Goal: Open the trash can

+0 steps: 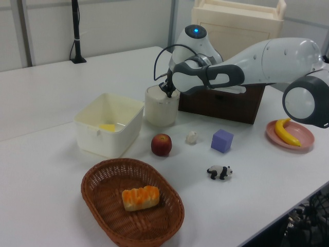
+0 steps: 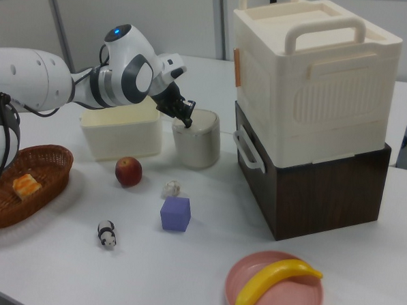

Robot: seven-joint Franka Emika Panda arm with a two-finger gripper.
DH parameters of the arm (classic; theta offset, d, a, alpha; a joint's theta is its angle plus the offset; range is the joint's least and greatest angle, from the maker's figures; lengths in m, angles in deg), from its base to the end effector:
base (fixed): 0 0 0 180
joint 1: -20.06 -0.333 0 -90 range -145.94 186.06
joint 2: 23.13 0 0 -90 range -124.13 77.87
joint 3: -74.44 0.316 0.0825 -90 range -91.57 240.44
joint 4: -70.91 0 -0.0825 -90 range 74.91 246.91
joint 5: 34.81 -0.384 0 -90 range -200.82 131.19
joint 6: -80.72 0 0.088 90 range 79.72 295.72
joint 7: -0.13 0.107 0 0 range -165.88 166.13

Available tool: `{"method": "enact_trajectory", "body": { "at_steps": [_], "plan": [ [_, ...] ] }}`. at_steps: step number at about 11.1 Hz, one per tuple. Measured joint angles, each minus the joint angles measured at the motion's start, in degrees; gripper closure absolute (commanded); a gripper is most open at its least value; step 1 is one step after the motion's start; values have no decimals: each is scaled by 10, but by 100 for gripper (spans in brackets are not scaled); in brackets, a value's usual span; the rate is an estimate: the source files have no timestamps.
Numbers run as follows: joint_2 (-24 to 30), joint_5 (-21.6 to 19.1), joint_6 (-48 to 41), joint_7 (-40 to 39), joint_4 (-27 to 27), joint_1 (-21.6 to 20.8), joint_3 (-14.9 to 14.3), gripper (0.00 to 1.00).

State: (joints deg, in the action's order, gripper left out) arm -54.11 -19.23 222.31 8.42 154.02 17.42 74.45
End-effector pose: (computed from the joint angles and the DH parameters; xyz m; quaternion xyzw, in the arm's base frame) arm 0.7442 0.0351 0.4257 0.9653 0.0357 0.2446 0.0841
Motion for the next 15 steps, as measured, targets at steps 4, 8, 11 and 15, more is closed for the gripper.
{"method": "enact_trajectory", "body": {
  "at_steps": [4,8,11,15],
  "plan": [
    [0,8,0,0,1,-1,0,100],
    [44,-56,3,8,2,12,-1,100],
    [136,-91,3,8,55,22,-1,98],
    [232,-103,-149,8,108,23,4,34]
  ]
}}
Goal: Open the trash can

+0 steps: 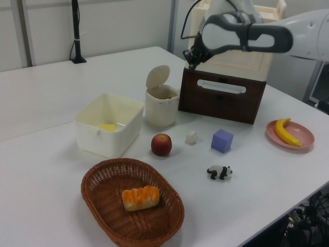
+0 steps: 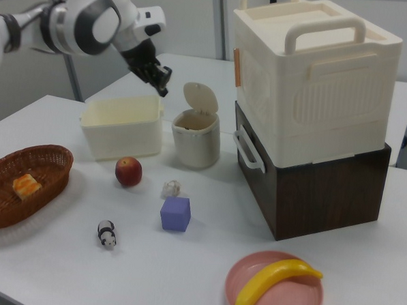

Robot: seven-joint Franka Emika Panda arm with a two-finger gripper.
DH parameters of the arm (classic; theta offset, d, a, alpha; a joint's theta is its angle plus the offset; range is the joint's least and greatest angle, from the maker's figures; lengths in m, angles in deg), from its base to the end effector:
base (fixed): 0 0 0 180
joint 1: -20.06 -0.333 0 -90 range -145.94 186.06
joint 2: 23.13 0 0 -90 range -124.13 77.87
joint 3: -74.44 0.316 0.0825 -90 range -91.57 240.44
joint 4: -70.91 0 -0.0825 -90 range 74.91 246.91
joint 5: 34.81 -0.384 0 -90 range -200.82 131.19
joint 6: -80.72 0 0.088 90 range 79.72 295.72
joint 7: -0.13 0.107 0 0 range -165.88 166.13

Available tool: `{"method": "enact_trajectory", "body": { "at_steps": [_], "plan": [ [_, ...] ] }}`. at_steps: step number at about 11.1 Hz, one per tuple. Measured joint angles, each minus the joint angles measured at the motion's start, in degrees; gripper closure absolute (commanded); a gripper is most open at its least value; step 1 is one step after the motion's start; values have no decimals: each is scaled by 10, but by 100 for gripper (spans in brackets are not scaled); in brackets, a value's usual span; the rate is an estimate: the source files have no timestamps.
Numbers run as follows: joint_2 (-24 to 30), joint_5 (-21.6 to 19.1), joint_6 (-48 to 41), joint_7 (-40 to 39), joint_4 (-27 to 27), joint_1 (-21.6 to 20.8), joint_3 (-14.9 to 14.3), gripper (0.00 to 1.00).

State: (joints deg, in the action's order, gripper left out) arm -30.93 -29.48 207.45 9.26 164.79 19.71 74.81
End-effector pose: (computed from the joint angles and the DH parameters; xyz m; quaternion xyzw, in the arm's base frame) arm 0.6424 0.0047 0.5784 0.9739 -0.0526 0.2194 0.0232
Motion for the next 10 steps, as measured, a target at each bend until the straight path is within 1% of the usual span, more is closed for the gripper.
{"method": "enact_trajectory", "body": {
  "at_steps": [1,2,3,4,6,10],
  "plan": [
    [18,-18,-62,-5,1,0,3,0],
    [35,-34,-127,-16,1,0,5,0],
    [48,-42,-182,-23,1,-1,5,0],
    [56,-45,-217,-24,1,-1,7,0],
    [59,-47,-244,-24,1,-2,10,0],
    [68,-68,-257,-24,0,6,5,0]
  ]
}}
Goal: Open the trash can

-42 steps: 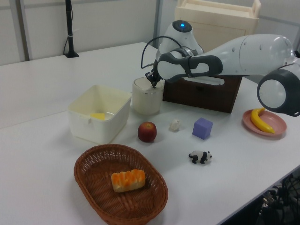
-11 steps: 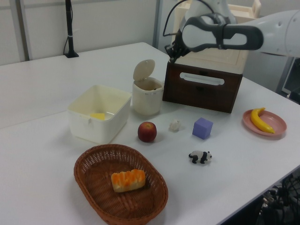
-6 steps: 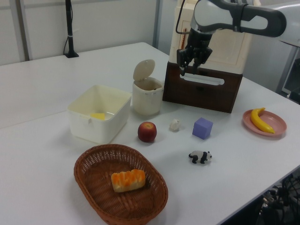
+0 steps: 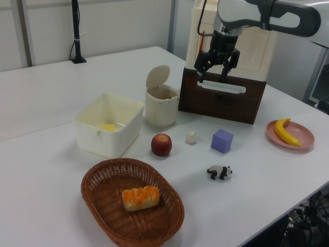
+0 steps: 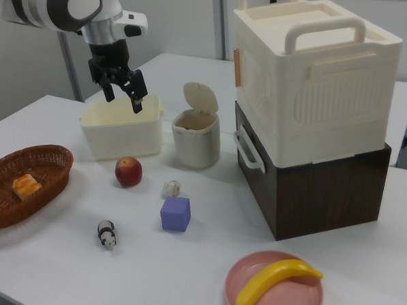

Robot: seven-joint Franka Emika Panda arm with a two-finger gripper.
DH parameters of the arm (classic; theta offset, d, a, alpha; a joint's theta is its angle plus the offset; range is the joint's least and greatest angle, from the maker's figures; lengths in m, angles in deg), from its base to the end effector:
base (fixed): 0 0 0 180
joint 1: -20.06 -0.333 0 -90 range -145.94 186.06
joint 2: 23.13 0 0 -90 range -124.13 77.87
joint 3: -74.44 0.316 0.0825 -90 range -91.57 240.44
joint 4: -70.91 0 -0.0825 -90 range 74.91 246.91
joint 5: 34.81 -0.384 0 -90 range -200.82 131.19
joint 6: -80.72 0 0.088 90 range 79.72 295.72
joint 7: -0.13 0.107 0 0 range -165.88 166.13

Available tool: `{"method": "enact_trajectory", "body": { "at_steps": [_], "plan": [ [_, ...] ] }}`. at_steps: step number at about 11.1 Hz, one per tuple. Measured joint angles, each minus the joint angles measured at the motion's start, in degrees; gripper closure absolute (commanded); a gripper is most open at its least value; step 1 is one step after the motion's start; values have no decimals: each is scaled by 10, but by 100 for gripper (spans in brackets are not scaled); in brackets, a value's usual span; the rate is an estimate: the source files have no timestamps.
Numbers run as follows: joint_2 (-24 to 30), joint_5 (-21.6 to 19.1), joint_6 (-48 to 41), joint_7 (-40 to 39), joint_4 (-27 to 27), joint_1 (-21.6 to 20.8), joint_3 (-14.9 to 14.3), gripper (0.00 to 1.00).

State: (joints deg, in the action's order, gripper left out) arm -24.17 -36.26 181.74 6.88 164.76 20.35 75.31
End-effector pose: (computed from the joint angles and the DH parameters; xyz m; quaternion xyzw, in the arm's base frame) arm 0.5767 0.0080 0.6000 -0.9969 0.0555 -0.0525 0.0161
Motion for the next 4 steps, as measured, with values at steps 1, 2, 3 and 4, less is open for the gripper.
{"method": "enact_trajectory", "body": {
  "at_steps": [1,2,3,4],
  "plan": [
    [2,-5,-11,0,0,3,0,0],
    [3,-6,-17,0,0,3,0,0],
    [3,-6,-17,0,0,3,0,0],
    [3,-6,-17,0,0,3,0,0]
  ]
}}
